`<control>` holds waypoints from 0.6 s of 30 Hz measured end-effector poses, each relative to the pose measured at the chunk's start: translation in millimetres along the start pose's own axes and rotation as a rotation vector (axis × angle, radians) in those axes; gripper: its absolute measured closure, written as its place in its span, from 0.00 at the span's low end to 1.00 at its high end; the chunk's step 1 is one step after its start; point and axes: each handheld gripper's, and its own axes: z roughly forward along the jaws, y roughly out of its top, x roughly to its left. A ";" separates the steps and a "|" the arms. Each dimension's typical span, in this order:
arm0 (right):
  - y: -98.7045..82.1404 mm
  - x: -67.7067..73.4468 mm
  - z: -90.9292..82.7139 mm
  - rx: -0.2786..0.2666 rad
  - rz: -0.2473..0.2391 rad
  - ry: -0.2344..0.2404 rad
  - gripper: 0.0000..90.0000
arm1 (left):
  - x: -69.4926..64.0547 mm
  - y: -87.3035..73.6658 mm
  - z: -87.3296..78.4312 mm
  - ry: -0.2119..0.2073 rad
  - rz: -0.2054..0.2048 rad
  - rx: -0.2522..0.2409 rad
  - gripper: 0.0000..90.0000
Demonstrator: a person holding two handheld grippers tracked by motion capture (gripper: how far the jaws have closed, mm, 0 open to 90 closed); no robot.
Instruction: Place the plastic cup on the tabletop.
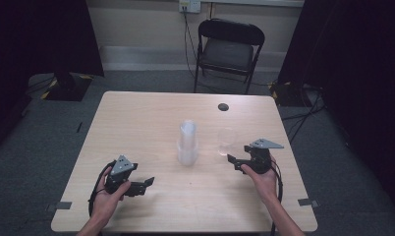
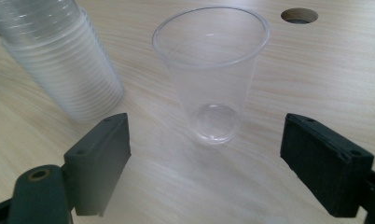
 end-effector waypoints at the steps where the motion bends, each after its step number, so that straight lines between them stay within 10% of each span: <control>1: -0.4 0.7 -2.9 -0.001 -0.002 0.000 0.18 | 0.6 -0.6 -0.2 -0.001 -0.012 -0.002 0.18; 18: -18.5 17.0 -45.0 -0.013 0.001 0.013 0.19 | -5.2 -3.3 -1.6 -0.018 0.000 -0.001 0.18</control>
